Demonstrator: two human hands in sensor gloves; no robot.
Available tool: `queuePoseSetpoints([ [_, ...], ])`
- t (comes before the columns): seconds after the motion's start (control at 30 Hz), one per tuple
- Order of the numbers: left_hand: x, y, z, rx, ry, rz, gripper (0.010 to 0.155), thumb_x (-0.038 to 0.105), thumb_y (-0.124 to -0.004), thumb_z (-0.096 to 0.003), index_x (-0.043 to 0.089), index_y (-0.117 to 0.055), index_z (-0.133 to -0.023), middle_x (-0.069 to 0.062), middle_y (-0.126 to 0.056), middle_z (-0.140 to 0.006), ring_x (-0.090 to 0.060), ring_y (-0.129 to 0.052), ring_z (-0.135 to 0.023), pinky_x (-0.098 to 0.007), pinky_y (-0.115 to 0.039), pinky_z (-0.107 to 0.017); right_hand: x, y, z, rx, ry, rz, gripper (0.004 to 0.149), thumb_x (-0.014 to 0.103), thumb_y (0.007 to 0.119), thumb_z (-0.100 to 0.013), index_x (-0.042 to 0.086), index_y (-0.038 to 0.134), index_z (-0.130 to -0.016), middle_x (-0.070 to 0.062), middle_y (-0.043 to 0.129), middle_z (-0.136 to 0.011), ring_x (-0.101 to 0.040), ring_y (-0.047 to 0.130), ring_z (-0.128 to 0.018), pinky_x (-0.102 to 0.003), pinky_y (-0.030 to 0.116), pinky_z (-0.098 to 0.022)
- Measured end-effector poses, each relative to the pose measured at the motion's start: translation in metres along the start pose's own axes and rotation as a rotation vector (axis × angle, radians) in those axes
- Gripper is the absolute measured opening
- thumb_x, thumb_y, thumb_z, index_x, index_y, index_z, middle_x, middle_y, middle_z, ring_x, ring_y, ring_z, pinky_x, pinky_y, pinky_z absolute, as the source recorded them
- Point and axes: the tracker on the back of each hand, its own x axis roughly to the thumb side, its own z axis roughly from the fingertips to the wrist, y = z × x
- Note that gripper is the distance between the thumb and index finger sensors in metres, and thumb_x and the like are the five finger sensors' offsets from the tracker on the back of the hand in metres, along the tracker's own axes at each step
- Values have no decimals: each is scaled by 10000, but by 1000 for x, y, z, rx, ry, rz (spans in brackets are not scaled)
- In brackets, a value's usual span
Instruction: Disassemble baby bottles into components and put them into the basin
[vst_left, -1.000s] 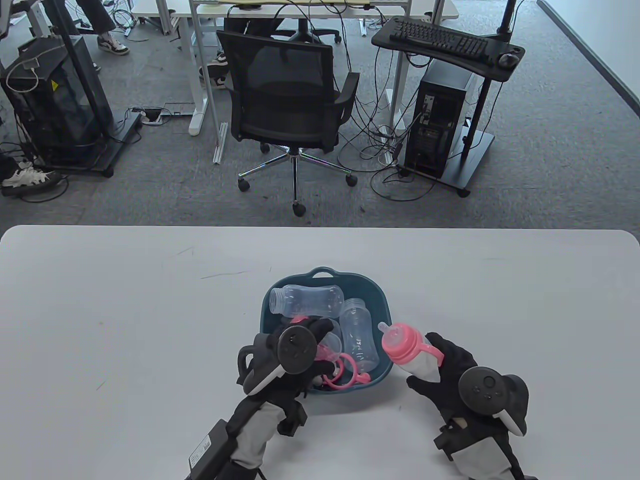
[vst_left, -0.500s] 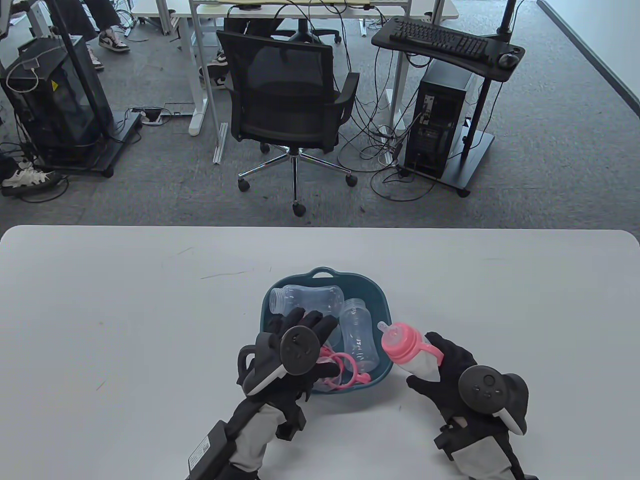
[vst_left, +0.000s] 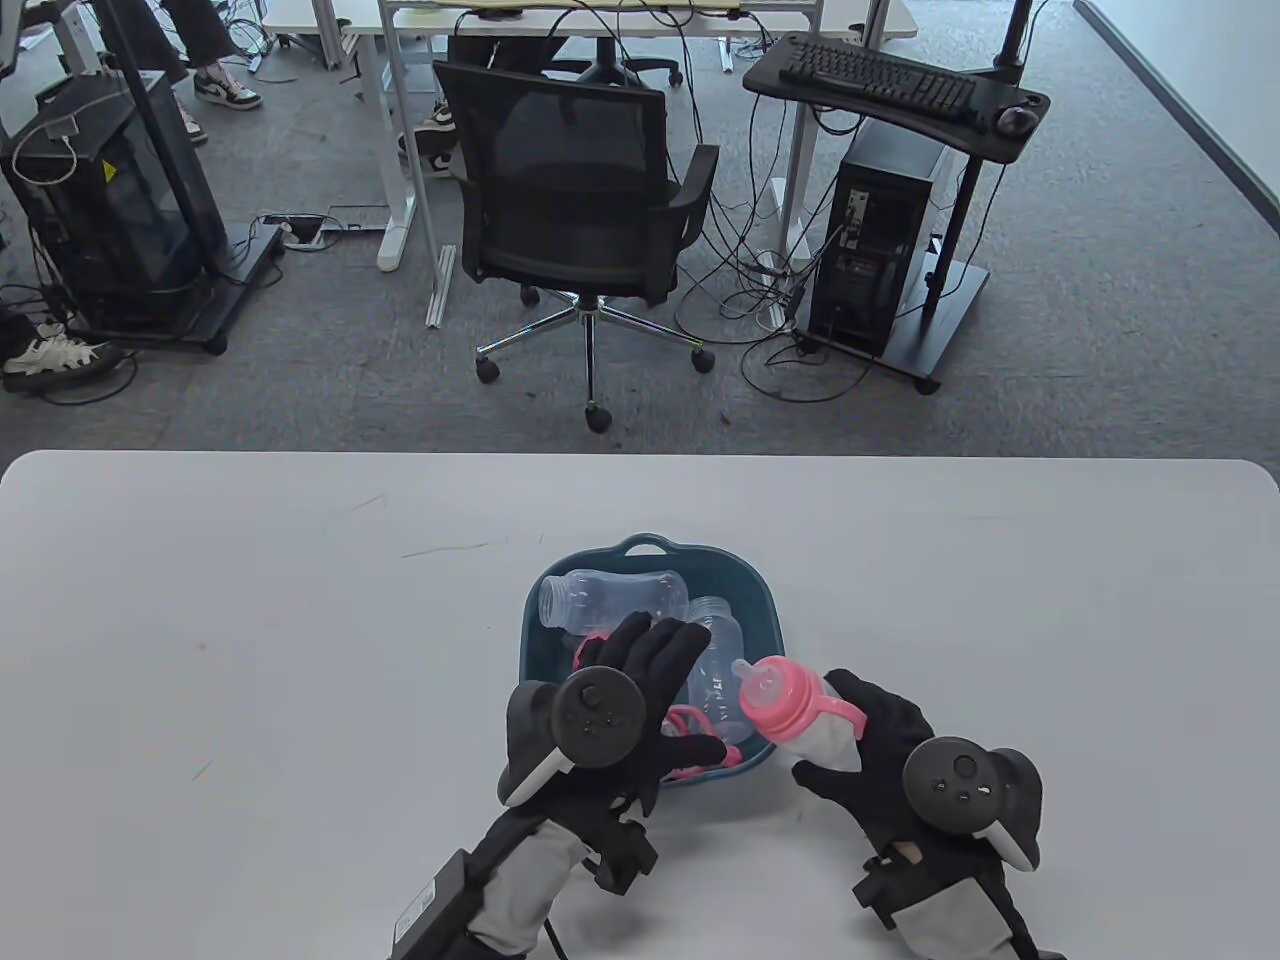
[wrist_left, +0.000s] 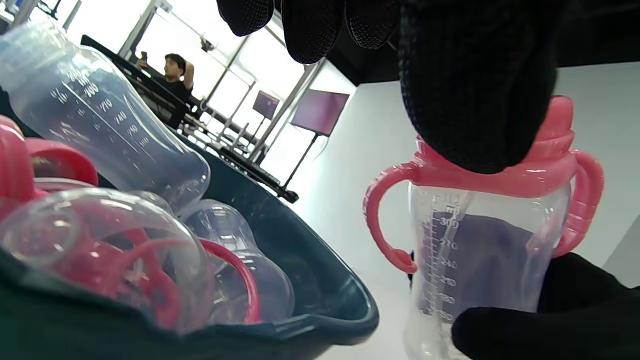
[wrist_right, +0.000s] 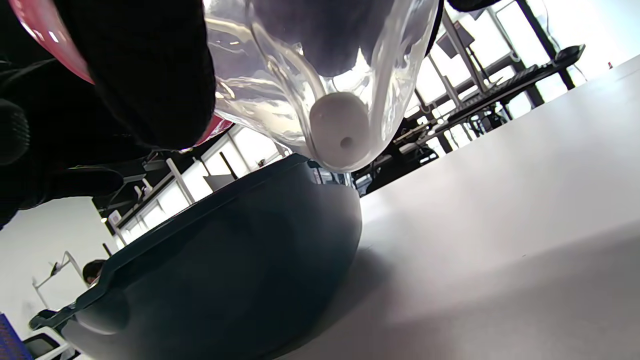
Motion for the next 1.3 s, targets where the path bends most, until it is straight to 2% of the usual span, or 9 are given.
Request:
queuePoseSetpoints([
  [0.13, -9, -3, -3, -52, -28, 226, 958, 531, -948, -311, 381, -436, -1106, 40, -460, -1170, -345, -374, -1178, -629, -251, -789, 4, 8, -1, 48, -26, 5, 882, 431, 945, -434, 148, 447, -1105, -139, 608, -1083, -481, 583, -968, -697, 422, -700],
  [0.3, -11, -5, -5, -73, -119, 389, 886, 487, -967, -323, 388, -516, -1080, 54, -589, -1119, -310, -586, -1124, -632, -332, -774, 8, 15, -1, 83, -45, -3, 882, 426, 947, -432, 152, 446, -1105, -138, 605, -1085, -480, 578, -972, -696, 423, -701],
  [0.43, -8, -6, -4, -64, -142, 396, 790, 419, -965, -353, 399, -584, -1045, 70, -678, -1070, -272, -694, -1080, -623, -405, -766, 9, 18, -1, 84, -55, 28, 882, 430, 943, -431, 152, 444, -1103, -136, 606, -1085, -474, 587, -973, -695, 432, -700],
  [0.63, -7, -8, -3, -80, -138, 397, 819, 434, -950, -362, 404, -530, -1065, 69, -631, -1103, -269, -674, -1100, -617, -383, -771, 12, 16, -1, 84, -60, 33, 881, 422, 946, -432, 146, 446, -1103, -143, 604, -1084, -482, 581, -972, -697, 425, -700],
  [1.3, -5, -10, -3, -52, -134, 360, 779, 455, -937, -362, 367, -580, -1049, 32, -685, -1055, -269, -749, -1022, -599, -368, -777, 11, 18, -2, 111, -64, 36, 875, 410, 938, -442, 132, 436, -1103, -161, 592, -1081, -487, 573, -964, -688, 410, -705],
])
